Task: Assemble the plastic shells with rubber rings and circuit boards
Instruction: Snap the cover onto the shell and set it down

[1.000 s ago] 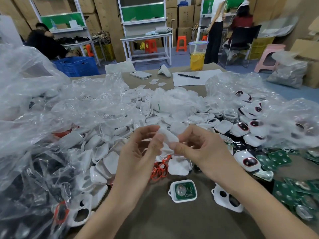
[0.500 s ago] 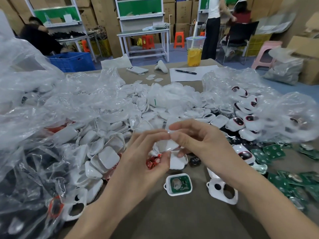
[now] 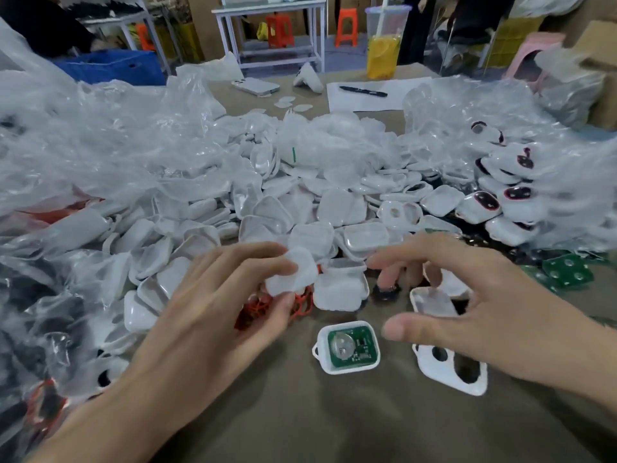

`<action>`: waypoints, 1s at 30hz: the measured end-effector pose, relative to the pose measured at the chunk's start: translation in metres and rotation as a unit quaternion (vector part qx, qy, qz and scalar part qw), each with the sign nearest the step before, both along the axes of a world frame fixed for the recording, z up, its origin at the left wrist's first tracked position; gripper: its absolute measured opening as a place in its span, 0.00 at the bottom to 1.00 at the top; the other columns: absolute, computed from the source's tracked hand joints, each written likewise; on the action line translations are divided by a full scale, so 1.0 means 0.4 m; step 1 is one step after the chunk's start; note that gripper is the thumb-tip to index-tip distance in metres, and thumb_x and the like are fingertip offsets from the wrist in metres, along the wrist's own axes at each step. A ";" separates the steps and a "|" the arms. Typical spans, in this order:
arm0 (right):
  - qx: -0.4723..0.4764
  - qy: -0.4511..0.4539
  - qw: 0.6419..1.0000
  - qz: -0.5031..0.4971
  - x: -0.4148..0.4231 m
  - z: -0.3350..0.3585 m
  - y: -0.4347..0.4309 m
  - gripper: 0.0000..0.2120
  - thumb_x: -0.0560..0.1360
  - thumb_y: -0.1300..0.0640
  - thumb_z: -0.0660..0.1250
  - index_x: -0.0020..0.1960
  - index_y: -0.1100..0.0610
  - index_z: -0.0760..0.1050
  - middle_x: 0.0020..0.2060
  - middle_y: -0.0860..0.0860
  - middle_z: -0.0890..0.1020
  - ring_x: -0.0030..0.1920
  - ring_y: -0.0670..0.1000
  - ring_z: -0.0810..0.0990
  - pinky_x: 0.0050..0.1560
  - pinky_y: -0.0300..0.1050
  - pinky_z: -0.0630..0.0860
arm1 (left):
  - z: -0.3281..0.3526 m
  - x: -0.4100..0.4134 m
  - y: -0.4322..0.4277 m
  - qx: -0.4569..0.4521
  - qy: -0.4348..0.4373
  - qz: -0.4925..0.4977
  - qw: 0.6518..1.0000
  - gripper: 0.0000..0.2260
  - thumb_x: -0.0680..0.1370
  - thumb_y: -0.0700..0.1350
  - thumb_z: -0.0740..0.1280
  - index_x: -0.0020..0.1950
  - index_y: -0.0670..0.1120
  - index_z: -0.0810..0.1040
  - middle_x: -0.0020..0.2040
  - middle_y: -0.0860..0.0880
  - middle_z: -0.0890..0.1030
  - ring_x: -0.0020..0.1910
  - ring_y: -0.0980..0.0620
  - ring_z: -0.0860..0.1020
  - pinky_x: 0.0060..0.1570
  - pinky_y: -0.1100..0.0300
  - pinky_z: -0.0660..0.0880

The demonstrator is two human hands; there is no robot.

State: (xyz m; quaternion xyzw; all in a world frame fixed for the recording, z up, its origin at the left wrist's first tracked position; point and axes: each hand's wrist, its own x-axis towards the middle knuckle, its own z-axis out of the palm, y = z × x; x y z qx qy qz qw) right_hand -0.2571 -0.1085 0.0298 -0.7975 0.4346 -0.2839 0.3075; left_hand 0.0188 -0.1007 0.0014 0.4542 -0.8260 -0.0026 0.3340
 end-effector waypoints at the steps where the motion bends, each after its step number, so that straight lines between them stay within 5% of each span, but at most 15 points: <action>1: 0.001 0.024 1.000 0.016 0.003 -0.009 -0.003 0.23 0.64 0.29 0.70 0.58 0.30 0.73 0.53 0.35 0.79 0.56 0.40 0.75 0.52 0.24 0.67 | -0.004 -0.001 -0.005 0.005 -0.001 0.001 1.000 0.12 0.79 0.52 0.66 0.60 0.50 0.79 0.63 0.56 0.78 0.63 0.57 0.76 0.65 0.64 0.69; 10: -0.101 0.196 0.972 0.087 0.027 -0.047 -0.012 0.25 0.67 0.26 0.64 0.59 0.37 0.71 0.50 0.35 0.76 0.53 0.40 0.73 0.56 0.36 0.66 | -0.026 -0.003 -0.029 0.009 -0.002 0.001 1.000 0.13 0.80 0.51 0.67 0.62 0.50 0.77 0.63 0.56 0.77 0.62 0.56 0.76 0.62 0.56 0.72; 30: -0.106 0.171 0.973 0.117 0.033 -0.052 -0.003 0.14 0.72 0.36 0.67 0.56 0.36 0.71 0.51 0.38 0.76 0.52 0.45 0.75 0.55 0.40 0.68 | -0.020 -0.016 -0.026 0.004 0.029 0.017 0.999 0.11 0.79 0.46 0.69 0.59 0.44 0.80 0.60 0.51 0.79 0.61 0.53 0.78 0.63 0.55 0.72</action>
